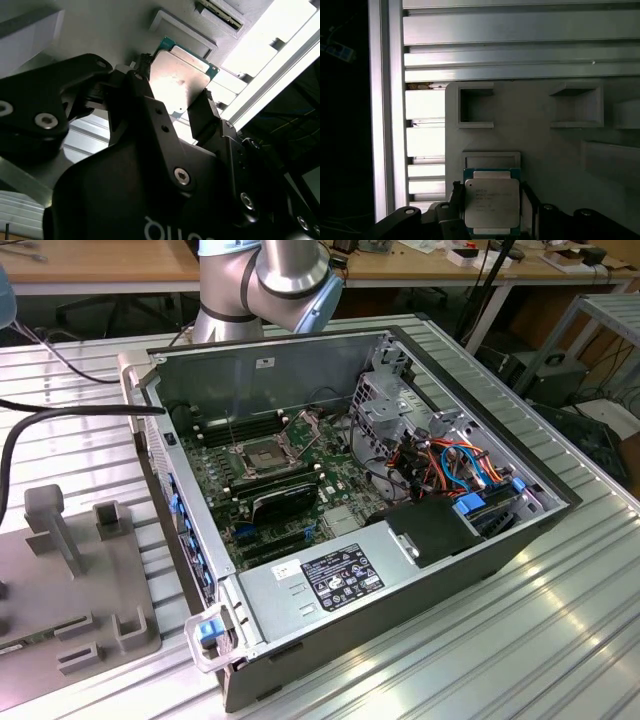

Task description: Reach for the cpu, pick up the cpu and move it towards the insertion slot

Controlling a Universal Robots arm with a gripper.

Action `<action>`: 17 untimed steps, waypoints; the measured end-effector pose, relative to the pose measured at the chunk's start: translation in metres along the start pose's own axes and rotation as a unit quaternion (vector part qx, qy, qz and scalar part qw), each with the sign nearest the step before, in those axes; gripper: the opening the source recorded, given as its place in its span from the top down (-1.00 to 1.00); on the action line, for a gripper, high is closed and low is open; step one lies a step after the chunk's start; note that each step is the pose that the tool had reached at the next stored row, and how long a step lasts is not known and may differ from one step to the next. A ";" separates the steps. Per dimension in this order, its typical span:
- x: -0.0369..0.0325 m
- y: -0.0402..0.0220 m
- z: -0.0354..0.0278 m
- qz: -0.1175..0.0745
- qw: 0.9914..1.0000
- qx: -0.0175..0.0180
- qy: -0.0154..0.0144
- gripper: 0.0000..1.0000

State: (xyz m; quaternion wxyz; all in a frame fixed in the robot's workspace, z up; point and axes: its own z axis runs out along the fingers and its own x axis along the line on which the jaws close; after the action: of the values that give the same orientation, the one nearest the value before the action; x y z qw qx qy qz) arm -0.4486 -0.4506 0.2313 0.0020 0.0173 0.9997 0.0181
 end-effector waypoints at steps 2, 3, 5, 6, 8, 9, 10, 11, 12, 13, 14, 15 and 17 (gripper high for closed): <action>0.0000 0.0001 -0.0030 0.000 1.000 0.000 0.000 -0.09; 0.0000 0.0002 -0.0038 0.000 1.000 0.000 0.000 -0.09; 0.0000 0.0002 -0.0067 0.000 1.000 0.000 0.000 -0.09; 0.0000 0.0003 -0.0081 0.000 1.000 0.000 0.000 -0.09; -0.0001 0.0005 -0.0127 0.000 1.000 0.000 0.000 -0.09; -0.0001 0.0006 -0.0144 0.000 1.000 0.000 0.000 -0.09; -0.0001 0.0006 -0.0165 0.000 1.000 0.000 0.000 -0.09; -0.0001 0.0007 -0.0186 0.000 1.000 0.000 0.000 -0.09; -0.0001 0.0008 -0.0208 0.000 1.000 0.000 0.000 -0.09; -0.0001 0.0009 -0.0229 0.000 1.000 0.000 0.000 -0.09; -0.0001 0.0009 -0.0252 0.000 1.000 0.000 0.000 -0.09; -0.0001 0.0011 -0.0297 0.000 1.000 0.000 0.000 -0.09; -0.0001 0.0013 -0.0369 0.000 1.000 0.000 0.000 -0.09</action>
State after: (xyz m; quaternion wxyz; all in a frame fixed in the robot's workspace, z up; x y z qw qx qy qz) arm -0.4486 -0.4506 0.2683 0.0021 0.0173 0.9997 0.0182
